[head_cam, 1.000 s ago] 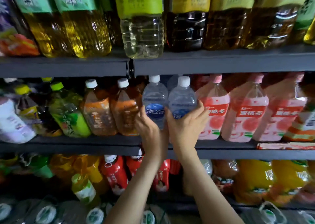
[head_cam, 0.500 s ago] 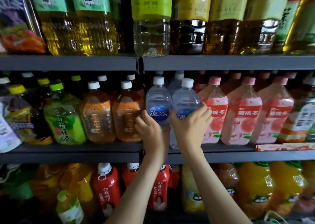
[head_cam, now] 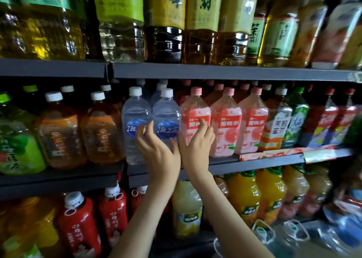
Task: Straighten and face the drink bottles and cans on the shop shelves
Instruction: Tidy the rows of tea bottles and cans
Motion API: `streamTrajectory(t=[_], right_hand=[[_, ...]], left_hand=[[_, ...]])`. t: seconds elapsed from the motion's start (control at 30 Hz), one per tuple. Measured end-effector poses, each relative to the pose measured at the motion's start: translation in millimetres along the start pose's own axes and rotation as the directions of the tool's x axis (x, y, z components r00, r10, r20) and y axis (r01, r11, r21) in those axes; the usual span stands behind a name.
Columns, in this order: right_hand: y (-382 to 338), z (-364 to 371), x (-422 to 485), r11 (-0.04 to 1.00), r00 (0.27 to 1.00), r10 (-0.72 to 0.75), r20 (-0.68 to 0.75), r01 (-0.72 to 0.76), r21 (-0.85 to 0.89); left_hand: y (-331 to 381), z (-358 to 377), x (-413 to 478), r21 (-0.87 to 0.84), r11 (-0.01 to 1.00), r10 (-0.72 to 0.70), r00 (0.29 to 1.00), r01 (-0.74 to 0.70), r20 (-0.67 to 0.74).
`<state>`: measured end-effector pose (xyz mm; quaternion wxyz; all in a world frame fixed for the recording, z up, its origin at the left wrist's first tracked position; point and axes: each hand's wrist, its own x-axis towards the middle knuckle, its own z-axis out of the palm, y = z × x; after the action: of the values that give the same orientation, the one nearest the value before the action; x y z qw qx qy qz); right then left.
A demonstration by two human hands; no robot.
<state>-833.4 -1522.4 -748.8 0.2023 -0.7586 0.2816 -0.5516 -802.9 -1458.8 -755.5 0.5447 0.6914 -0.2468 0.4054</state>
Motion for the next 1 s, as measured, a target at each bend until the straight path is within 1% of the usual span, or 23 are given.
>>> streamTrajectory(t=[0.1,0.17,0.2,0.27,0.3,0.37,0.47,0.57,0.63,0.7,0.8,0.9,1.0], right_hand=[[28.0,-14.0,14.9,1.0,1.0,0.014,-0.002,-0.014,-0.012],[51.3,-26.9,30.0,0.994,0.997,0.033,-0.066,-0.04,-0.1],[64.5,-35.0,38.1,0.991,0.991,0.087,-0.101,-0.097,-0.095],[91.8,-52.6,52.3,0.971,0.966,0.227,-0.124,-0.234,-0.047],[106.7,-61.1,58.2,0.961,0.954,0.264,-0.143,-0.273,-0.05],[137.8,-78.2,68.7,0.945,0.936,0.308,-0.169,-0.322,-0.06],[176.0,-98.4,89.9,0.926,0.923,0.367,-0.116,-0.375,-0.049],[206.5,-113.3,113.6,0.92,0.921,0.381,-0.077,-0.386,-0.063],[220.8,-119.2,121.3,0.924,0.924,0.381,-0.002,-0.381,-0.038],[230.9,-120.5,124.3,0.933,0.931,0.36,0.066,-0.361,0.008],[236.4,-117.9,123.5,0.933,0.935,0.349,0.06,-0.352,0.066],[244.4,-119.5,126.3,0.938,0.94,0.338,0.053,-0.341,0.068],[248.8,-126.1,128.2,0.948,0.95,0.309,0.041,-0.311,0.061]], left_hand=[[18.3,13.0,-12.7,-0.035,0.997,0.076,0.997,-0.075,0.024],[29.7,26.1,-23.1,-0.049,0.993,0.113,0.992,-0.11,0.063],[34.4,34.2,-29.0,-0.054,0.991,0.129,0.987,-0.124,0.093],[42.2,50.9,-40.9,-0.054,0.989,0.144,0.976,-0.137,0.161],[45.3,59.9,-47.0,-0.053,0.989,0.146,0.971,-0.139,0.188],[52.1,76.4,-58.0,-0.049,0.989,0.147,0.962,-0.14,0.229],[66.8,100.8,-68.6,-0.049,0.992,0.122,0.949,-0.112,0.292],[80.4,125.4,-76.2,0.01,0.995,0.089,0.945,-0.097,0.315],[86.7,140.6,-82.1,0.108,0.99,0.051,0.953,-0.087,0.3],[93.5,152.3,-86.2,0.168,0.985,-0.014,0.959,-0.035,0.282],[99.1,167.0,-88.5,0.227,0.974,-0.078,0.969,0.023,0.235],[99.4,175.9,-88.6,0.246,0.969,-0.086,0.979,0.038,0.184],[97.6,181.9,-88.8,0.234,0.972,-0.066,0.981,0.023,0.18]])
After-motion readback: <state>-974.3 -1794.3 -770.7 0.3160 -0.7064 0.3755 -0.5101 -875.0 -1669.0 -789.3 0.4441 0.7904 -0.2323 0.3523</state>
